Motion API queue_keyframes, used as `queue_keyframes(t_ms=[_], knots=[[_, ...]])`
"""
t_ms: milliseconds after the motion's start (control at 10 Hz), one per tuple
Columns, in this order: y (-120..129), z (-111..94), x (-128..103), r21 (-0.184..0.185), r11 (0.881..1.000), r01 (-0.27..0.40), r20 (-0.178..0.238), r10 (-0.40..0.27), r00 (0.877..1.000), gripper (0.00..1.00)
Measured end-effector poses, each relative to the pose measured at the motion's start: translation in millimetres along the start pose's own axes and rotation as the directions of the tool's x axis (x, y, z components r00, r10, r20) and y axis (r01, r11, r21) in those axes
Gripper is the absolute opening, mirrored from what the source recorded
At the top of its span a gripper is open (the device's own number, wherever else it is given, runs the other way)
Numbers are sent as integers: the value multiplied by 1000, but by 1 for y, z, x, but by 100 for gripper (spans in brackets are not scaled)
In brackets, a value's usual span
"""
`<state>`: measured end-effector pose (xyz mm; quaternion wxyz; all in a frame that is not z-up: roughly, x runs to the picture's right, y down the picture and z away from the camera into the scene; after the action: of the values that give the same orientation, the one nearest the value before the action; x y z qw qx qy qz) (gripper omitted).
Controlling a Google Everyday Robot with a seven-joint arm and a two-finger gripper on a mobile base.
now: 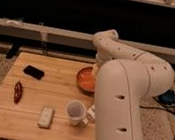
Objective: Pick up the ceramic bowl
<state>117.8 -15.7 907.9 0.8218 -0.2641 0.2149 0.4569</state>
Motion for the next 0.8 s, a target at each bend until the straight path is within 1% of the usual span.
queue_keyframes(t_ms=[100,200,300,800], knots=[[-5,8,3,-24,1000,-10,-6,10,1000,80],[-3,15,4,-41,999,-9,-13,9,1000,80],[0,27,3,-58,998,-4,-25,2,1000,80],[-3,60,12,-108,994,-18,-58,11,998,80]])
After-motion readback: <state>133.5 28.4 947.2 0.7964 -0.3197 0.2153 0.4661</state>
